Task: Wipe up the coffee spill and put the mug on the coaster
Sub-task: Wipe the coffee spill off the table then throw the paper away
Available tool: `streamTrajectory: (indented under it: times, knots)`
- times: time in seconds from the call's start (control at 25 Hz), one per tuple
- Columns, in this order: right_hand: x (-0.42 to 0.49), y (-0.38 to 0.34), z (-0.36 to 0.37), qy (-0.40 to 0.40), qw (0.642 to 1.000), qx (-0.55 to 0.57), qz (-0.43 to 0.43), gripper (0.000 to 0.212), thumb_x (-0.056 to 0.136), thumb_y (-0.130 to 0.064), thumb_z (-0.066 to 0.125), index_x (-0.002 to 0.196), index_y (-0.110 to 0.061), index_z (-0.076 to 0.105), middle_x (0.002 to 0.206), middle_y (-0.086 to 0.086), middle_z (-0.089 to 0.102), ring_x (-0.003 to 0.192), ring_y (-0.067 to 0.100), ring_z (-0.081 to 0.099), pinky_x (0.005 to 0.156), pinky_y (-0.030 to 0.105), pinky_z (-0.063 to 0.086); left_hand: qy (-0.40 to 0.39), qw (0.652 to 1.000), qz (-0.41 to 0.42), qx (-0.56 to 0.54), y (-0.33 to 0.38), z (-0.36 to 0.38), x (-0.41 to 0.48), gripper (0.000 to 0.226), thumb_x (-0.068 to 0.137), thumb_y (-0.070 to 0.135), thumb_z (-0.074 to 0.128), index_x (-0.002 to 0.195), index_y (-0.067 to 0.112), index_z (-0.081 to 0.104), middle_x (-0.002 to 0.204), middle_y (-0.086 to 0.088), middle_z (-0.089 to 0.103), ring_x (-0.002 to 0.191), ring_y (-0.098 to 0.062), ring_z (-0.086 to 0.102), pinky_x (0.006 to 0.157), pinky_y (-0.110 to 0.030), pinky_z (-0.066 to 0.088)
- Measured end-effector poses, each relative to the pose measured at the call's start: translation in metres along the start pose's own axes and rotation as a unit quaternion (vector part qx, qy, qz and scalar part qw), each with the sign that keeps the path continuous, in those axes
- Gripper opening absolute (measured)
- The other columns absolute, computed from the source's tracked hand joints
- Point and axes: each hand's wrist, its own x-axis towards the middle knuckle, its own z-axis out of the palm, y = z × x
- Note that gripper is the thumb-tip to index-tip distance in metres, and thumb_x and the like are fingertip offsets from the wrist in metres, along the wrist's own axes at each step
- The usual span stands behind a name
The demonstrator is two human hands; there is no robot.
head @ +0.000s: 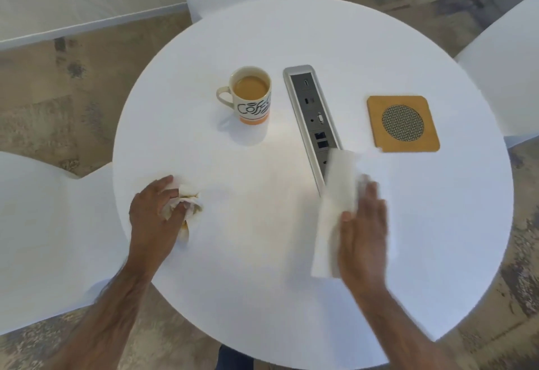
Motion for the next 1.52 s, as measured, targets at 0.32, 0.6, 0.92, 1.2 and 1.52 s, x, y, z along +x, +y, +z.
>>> streamTrajectory:
  times: [0.32,0.6,0.92,1.2,1.52]
  knots:
    - [0.043,-0.060,0.113,-0.174,0.956,-0.214,-0.101,0.095,0.097,-0.073,0.026,0.162,-0.005,0.011,0.172,0.013,0.006,0.159,0.031,0.001,0.127,0.054,0.008,0.008,0.998,-0.051,0.045,-0.015,-0.003,-0.002,0.038,0.094,0.032,0.071,0.130,0.026,0.061,0.169,0.002,0.026,0.159,-0.020,0.007,0.124,-0.045,-0.008]
    - [0.062,-0.114,0.158,-0.195,0.940,-0.203,-0.194,0.091,0.099,-0.068,0.027,0.162,-0.005,0.012,0.172,0.013,0.006,0.159,0.030,0.002,0.126,0.055,0.006,0.066,0.998,0.000,-0.007,-0.005,0.001,-0.005,0.053,0.086,0.019,0.079,0.129,0.020,0.048,0.157,-0.009,0.040,0.150,-0.028,0.031,0.123,-0.046,0.017]
    - [0.039,-0.092,0.125,-0.173,0.980,0.071,-0.064,0.058,0.102,-0.027,0.026,0.159,-0.022,0.029,0.168,-0.006,0.024,0.157,0.014,0.017,0.126,0.049,0.015,0.003,0.997,0.057,0.057,0.013,0.004,-0.006,0.011,0.088,0.017,0.074,0.086,0.022,0.064,0.091,0.005,0.062,0.084,-0.025,0.058,0.079,-0.037,0.041]
    - [0.016,-0.091,0.089,-0.164,0.953,0.251,-0.038,0.051,0.108,-0.031,0.030,0.155,-0.017,0.043,0.163,-0.001,0.039,0.153,0.011,0.031,0.124,0.041,0.028,-0.096,0.895,-0.195,-0.389,0.092,0.050,-0.030,0.028,0.104,0.032,0.040,0.100,0.026,0.067,0.099,0.006,0.073,0.101,-0.021,0.068,0.084,-0.031,0.054]
    - [0.028,-0.104,0.059,-0.175,0.862,0.382,0.283,0.043,0.087,-0.017,0.078,0.126,-0.031,0.064,0.118,-0.009,0.075,0.110,0.020,0.071,0.093,0.047,0.060,-0.200,0.752,-0.266,-0.568,0.118,0.043,-0.028,0.032,0.105,0.018,0.047,0.123,0.005,0.070,0.118,-0.022,0.074,0.107,-0.039,0.072,0.087,-0.052,0.061]
